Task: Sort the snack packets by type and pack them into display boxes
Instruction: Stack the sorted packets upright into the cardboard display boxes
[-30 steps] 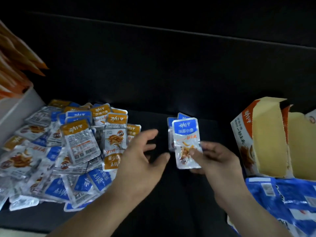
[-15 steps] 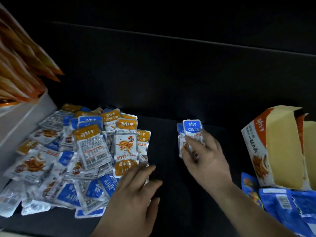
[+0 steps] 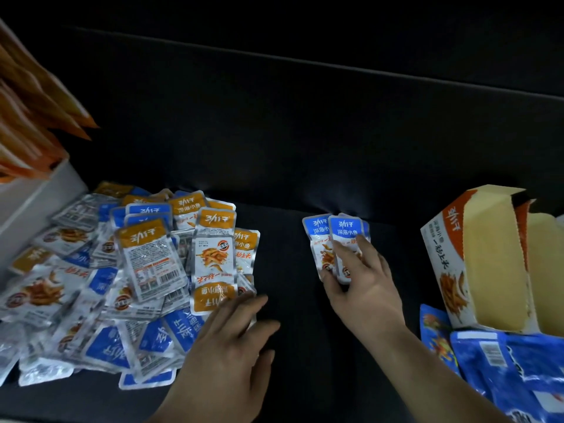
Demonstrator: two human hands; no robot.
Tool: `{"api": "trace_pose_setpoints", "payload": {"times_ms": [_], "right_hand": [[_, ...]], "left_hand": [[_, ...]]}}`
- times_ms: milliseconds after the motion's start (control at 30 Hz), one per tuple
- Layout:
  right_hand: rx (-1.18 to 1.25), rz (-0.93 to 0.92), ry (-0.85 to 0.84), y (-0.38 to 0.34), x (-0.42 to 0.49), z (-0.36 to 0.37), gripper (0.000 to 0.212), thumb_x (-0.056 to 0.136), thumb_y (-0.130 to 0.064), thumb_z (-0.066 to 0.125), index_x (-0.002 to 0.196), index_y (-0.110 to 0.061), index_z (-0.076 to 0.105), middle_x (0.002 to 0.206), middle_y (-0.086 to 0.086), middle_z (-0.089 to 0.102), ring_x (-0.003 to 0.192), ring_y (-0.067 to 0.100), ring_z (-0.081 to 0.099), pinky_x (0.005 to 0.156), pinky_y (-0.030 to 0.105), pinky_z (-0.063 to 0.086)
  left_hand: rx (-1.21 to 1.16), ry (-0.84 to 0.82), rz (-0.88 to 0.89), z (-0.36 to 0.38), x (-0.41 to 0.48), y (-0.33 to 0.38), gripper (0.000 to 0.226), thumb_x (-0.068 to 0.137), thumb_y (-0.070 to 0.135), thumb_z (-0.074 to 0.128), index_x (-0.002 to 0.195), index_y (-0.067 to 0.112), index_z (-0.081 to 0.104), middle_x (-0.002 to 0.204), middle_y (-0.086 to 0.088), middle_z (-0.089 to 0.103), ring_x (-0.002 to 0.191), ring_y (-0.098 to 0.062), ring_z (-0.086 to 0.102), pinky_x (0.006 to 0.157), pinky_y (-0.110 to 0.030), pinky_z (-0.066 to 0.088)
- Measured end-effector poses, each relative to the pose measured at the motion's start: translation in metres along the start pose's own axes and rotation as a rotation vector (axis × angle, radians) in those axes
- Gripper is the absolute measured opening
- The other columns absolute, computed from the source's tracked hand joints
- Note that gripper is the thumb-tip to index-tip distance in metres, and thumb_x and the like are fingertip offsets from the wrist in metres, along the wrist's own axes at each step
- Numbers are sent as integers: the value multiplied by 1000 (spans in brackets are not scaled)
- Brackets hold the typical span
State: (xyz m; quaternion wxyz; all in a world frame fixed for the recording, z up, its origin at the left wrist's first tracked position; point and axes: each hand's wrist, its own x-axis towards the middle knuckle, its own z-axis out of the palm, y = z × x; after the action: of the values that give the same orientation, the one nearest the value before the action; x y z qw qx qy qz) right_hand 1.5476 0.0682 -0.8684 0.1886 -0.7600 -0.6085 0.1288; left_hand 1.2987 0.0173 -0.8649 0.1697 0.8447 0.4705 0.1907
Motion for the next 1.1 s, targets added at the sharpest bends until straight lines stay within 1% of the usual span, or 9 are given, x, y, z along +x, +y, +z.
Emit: {"api": "trace_pose_setpoints", "payload": {"times_ms": [233,300,433,533,633,700,833,1000,1100], "right_hand": [[-84,-129,60,-7,-4,4,57,92,-56,59,145,-35,54,167,12,27,155,38,20,122,59,28],[-26,-224,86,-15,-9,4,50,90,-49,67,136,-29,64,157,10,45,148,35,37,116,60,37],[245,-283,63,-39,-31,8,35,84,-25,80,120,-27,75,129,-10,67,120,11,65,94,38,59],[347,-365,-49,-57,-45,17,37,86,-21,80,122,-27,75,131,-13,67,129,5,59,105,29,51],[388,-399,-152,-62,-41,25,41,89,-21,77,129,-28,71,138,-14,63,138,4,50,111,27,44],[332,-370,-169,-63,-33,27,44,91,-29,73,135,-29,67,142,-14,61,139,5,49,112,31,44],[150,-402,-138,-66,-30,31,41,88,-33,76,128,-23,73,137,-8,67,132,12,58,108,35,49],[177,-311,3,-67,-17,14,32,90,-32,71,121,-26,76,131,-8,69,127,13,60,101,45,56],[-113,-311,-26,-57,-6,4,47,99,-48,55,141,-27,62,159,-4,46,155,20,28,126,49,27]], "left_hand": [[-2,56,45,1,0,7,31,87,34,64,117,27,71,143,1,59,136,-23,51,104,-50,52],[-16,70,57,-2,0,9,29,89,34,59,114,27,72,141,1,61,135,-20,51,106,-47,49],[-40,138,99,-22,-3,7,15,93,22,67,106,23,76,139,1,62,131,-20,56,104,-39,52],[103,170,-16,-46,-4,-27,29,86,32,79,113,22,73,144,-1,57,138,-27,50,108,-51,48],[268,23,-206,-63,-1,-57,80,81,67,63,147,24,52,166,-5,35,156,-33,25,122,-57,31],[314,-104,-214,-61,4,-60,92,81,74,52,158,25,38,170,-3,26,159,-29,15,126,-55,21],[379,-128,-167,-50,5,-52,76,85,61,53,149,20,52,152,-4,55,149,-32,41,119,-62,33],[425,-40,-130,-40,-3,-46,72,81,44,80,144,14,60,143,-8,63,140,-34,52,111,-69,40],[450,-31,-131,-42,1,-46,64,89,49,57,141,12,63,138,-10,67,138,-35,54,110,-70,39]]}}
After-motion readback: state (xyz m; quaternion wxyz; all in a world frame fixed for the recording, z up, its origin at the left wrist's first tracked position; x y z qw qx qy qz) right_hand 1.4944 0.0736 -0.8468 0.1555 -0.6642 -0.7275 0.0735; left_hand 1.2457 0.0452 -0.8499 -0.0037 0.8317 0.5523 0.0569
